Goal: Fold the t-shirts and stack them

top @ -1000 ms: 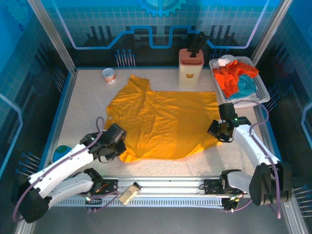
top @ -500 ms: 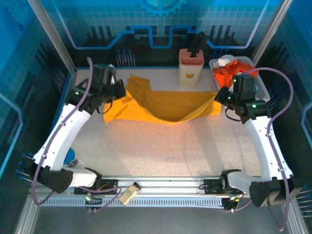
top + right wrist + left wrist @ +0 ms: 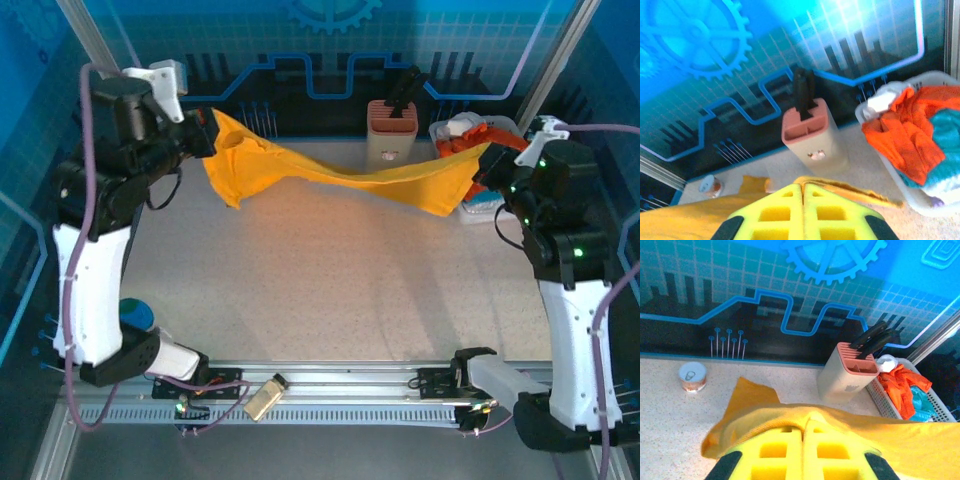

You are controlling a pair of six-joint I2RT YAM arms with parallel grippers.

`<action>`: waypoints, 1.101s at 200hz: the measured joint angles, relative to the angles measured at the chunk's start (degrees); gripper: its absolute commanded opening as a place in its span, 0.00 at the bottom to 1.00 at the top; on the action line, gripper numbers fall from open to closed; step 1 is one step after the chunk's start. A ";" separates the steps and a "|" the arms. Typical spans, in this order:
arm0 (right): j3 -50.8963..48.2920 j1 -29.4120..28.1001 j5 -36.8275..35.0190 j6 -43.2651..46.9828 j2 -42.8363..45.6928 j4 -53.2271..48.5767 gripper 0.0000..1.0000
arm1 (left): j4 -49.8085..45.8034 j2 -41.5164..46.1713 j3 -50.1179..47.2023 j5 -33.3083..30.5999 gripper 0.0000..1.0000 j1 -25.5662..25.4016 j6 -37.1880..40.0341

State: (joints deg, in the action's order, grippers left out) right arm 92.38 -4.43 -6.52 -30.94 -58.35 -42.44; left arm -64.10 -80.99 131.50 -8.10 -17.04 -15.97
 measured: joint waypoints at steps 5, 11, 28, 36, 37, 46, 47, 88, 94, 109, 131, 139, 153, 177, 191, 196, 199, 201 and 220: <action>0.57 -0.02 0.48 0.07 0.55 0.09 0.00 | 0.13 1.22 -0.42 0.17 0.00 0.00 0.39; 1.22 0.00 0.98 0.15 1.27 0.26 0.00 | 0.26 2.95 -1.01 0.48 0.00 0.00 1.03; 2.23 0.00 2.14 0.31 3.54 0.90 0.00 | 1.42 7.93 -2.73 1.84 0.00 0.00 2.23; 2.32 0.00 2.56 0.44 4.81 1.22 0.00 | 2.10 10.19 -2.89 2.75 0.00 0.00 2.78; 2.32 0.00 2.58 0.46 4.92 1.25 0.00 | 2.19 10.38 -2.89 2.89 0.00 0.00 2.84; 2.36 0.00 2.91 0.61 6.27 1.49 0.00 | 3.21 12.59 -2.89 3.96 0.00 0.00 3.08; 2.36 0.00 2.93 0.61 6.38 1.51 0.00 | 3.45 12.90 -2.89 4.09 0.00 0.00 3.13; 3.26 0.00 4.83 1.01 11.72 2.97 0.00 | 7.87 18.47 0.07 8.61 0.00 0.00 4.07; 3.85 0.00 5.09 0.98 12.11 2.99 0.00 | 8.81 18.88 0.17 9.09 0.00 0.00 4.04; 5.57 0.00 5.44 0.98 12.61 3.08 0.00 | 11.28 19.41 -0.28 9.68 0.00 0.00 3.98; 6.78 0.00 5.11 0.55 12.66 2.47 0.00 | 14.19 19.02 -3.19 9.62 0.00 0.00 4.11; 6.78 0.00 4.63 0.31 12.44 1.57 0.00 | 14.88 18.56 -4.72 9.44 0.00 0.00 4.13; 6.03 0.00 3.63 -0.20 11.50 -0.04 0.00 | 16.17 17.20 -8.00 8.85 0.00 0.00 4.22; -1.46 0.00 2.27 -0.50 9.25 -0.31 0.00 | 19.61 14.40 -17.53 5.92 0.00 0.13 4.96; -8.55 0.00 1.97 -0.55 6.71 0.44 0.00 | 22.16 12.28 -24.68 4.87 0.00 1.01 4.98; -11.47 0.00 1.97 -0.57 5.46 0.94 0.00 | 23.50 11.37 -27.54 4.76 0.00 1.44 4.94; -13.29 0.00 1.97 -0.63 4.68 1.38 0.00 | 24.37 10.71 -29.40 4.72 0.00 1.70 4.90; -14.19 0.00 1.99 -0.68 4.28 1.73 0.00 | 24.90 10.47 -30.34 4.68 0.00 1.84 4.87; -25.03 0.00 1.14 -1.07 -1.33 5.11 0.00 | 30.38 6.62 -42.45 4.44 0.00 3.21 4.00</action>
State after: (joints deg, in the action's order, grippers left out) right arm 67.35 -4.43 -5.39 -32.01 -59.68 -37.32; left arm -33.71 -74.37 89.06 -3.66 -13.82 -11.97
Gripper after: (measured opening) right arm 0.065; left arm 0.052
